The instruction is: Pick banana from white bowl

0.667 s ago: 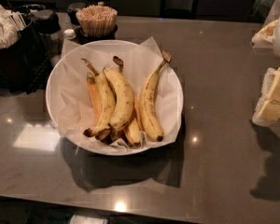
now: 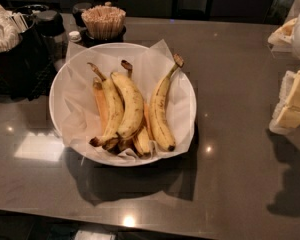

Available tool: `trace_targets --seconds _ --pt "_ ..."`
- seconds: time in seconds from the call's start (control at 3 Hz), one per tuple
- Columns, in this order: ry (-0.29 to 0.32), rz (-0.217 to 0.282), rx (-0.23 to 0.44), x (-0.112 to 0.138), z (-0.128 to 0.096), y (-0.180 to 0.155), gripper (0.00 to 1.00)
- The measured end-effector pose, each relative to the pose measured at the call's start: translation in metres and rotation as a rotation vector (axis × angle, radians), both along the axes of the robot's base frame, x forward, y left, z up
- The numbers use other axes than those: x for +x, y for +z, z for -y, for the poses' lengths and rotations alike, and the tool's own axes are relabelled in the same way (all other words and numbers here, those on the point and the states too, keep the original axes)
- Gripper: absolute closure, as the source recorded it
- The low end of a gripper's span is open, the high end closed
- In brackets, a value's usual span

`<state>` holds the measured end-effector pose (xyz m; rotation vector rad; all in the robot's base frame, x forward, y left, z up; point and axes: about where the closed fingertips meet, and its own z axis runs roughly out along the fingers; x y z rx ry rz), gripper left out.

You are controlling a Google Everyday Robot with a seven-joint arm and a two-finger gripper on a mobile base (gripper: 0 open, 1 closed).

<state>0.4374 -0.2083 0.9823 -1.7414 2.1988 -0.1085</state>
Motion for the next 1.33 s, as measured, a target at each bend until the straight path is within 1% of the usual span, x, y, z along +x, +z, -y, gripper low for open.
trace_targets --seconds 0.33,0.67,1.0,1.33 --pt "0.124 0.031 0.000 -0.002 -0.041 0.017 0.00" --pt "0.267 0.046 0.008 -0.002 -0.090 0.033 0.00" --pt "0.352 0.015 0.039 0.004 -0.125 0.031 0.00" --pt "0.457 -0.028 0.078 0.011 -0.163 0.017 0.00"
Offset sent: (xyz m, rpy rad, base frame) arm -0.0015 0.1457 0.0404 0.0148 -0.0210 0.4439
